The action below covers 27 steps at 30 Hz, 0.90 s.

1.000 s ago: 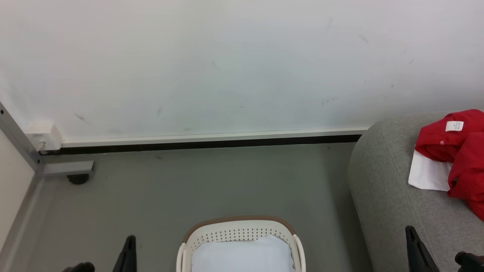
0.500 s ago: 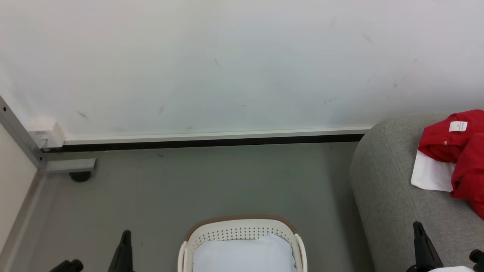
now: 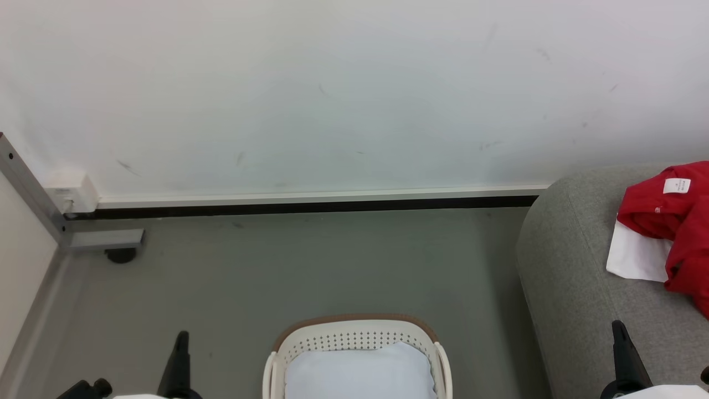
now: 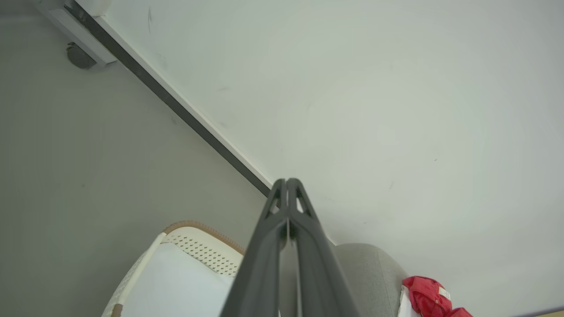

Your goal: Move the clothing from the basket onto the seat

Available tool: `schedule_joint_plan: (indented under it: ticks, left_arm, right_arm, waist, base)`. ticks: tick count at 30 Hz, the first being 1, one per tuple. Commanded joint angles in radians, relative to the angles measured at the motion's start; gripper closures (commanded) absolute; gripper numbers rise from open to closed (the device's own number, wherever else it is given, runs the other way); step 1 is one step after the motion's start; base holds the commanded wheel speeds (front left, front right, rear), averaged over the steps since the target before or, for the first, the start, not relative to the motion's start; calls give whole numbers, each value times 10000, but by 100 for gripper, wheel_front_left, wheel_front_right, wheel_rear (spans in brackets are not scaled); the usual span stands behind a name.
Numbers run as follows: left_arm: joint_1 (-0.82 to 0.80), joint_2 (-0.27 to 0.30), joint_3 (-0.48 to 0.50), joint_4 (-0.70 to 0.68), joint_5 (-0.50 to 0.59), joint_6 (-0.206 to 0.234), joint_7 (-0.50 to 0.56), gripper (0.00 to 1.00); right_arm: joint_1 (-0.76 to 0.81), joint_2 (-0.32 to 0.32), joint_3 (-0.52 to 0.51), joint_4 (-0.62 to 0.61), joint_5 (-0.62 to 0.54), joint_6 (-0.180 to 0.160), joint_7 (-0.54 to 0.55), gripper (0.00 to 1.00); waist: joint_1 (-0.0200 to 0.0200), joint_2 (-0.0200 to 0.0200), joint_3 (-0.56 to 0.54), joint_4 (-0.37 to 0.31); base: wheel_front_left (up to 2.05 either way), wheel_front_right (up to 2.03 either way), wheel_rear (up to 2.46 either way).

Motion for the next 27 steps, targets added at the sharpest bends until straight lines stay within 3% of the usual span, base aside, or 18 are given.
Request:
schedule_joint_plan:
  ticks: [1, 27]
  left_arm:
    - [-240, 82, 72, -165, -467, -42, 105, 100]
    - [-473, 105, 260, -253, -3233, -66, 834, 100]
  right_arm:
    - [-265, -40, -111, -192, 427, -6, 117, 100]
    - [-381, 66, -501, -434, 2868, -11, 842, 100]
  waist:
    - [0, 0, 8, 14]
    - [0, 0, 96, 165]
  base:
    - [0, 0, 0]
    - [0, 0, 0]
